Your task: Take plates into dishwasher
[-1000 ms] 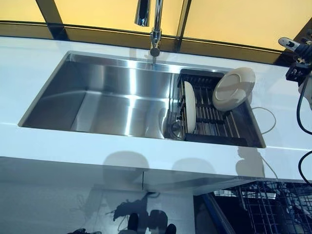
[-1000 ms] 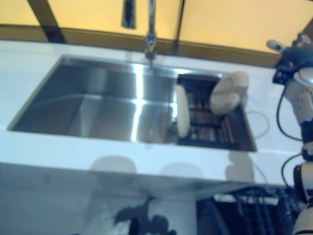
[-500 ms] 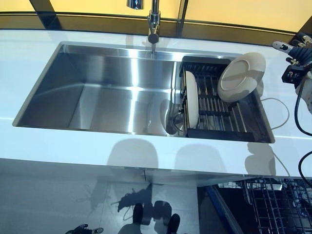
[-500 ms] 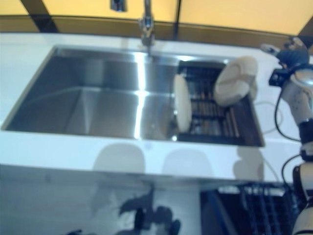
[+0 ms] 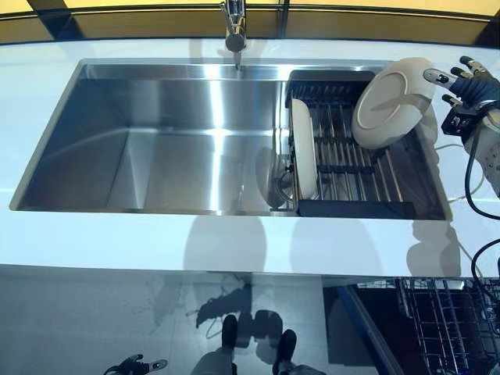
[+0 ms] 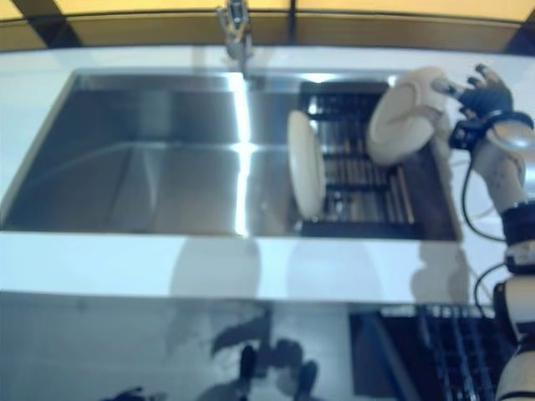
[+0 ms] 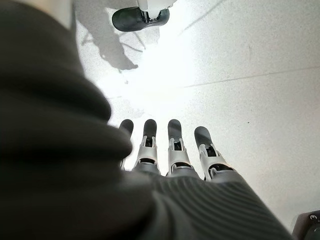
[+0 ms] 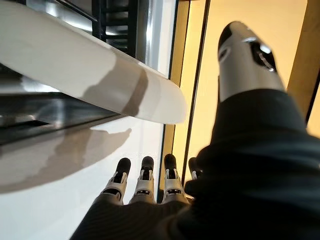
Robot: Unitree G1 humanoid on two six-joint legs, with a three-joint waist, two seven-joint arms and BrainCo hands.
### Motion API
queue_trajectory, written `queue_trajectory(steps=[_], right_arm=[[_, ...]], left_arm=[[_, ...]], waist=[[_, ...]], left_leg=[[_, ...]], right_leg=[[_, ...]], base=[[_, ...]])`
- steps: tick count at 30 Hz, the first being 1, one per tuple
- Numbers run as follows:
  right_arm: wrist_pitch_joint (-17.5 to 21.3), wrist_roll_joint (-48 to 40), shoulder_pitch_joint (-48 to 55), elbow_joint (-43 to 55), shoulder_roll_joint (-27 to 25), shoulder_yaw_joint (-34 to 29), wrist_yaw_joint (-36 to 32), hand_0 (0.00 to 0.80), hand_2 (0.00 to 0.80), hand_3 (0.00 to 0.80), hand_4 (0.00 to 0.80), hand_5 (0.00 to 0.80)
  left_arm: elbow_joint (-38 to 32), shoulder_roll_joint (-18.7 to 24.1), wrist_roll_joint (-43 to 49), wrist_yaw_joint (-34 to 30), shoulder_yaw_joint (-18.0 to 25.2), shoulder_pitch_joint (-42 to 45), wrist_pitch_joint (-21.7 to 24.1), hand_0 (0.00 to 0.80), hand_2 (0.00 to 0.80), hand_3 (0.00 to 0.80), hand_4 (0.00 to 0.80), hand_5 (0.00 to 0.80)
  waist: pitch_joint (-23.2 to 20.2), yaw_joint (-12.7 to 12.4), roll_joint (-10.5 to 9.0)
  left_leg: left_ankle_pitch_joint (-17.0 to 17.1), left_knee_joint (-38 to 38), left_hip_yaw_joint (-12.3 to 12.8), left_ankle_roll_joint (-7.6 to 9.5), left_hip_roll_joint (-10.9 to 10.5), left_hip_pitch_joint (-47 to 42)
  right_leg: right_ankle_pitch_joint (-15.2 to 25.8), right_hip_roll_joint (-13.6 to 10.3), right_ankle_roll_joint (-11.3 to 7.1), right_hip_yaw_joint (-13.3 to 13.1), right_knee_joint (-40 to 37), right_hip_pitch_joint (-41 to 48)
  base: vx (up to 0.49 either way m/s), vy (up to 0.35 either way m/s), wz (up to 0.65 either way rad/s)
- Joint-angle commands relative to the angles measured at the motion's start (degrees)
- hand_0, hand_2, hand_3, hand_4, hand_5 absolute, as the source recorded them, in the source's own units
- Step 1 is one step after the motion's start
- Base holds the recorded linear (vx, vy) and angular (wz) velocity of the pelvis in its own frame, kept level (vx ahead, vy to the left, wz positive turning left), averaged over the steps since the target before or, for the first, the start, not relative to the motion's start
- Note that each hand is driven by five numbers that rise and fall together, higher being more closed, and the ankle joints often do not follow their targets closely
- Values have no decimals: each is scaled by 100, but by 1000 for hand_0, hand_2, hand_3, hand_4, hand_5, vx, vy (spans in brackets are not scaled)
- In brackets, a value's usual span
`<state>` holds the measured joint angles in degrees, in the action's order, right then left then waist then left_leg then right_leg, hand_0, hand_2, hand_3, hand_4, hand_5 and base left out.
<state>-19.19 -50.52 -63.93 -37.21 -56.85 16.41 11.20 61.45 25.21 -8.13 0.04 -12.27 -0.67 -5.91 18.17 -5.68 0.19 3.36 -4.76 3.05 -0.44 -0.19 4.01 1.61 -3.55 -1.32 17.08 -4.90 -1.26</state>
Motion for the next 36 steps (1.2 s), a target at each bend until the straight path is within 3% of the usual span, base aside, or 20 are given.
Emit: queue_trajectory(steps=[1,36], right_arm=[[154,-198,-355,85,-214,194,-140,0,0,0,0,0],[27,-448,-150,264,35,161,-318,0,0,0,0,0]], left_arm=[[146,-17,-114,23,-294,-37,39,0,0,0,0,0],[115,-121,-292,-12,-374,18,181,0,0,0,0,0]], waist=[[-125,-41,31],[27,-13,170]], left_leg=[[-464,-24,128,-4,24,42],[-454,-24,146,-16,7,19]], right_leg=[[-101,-221,-300,36,0,-179],[-101,-260,-258,20,20,-194]], base=[[0,0,0],[0,0,0]])
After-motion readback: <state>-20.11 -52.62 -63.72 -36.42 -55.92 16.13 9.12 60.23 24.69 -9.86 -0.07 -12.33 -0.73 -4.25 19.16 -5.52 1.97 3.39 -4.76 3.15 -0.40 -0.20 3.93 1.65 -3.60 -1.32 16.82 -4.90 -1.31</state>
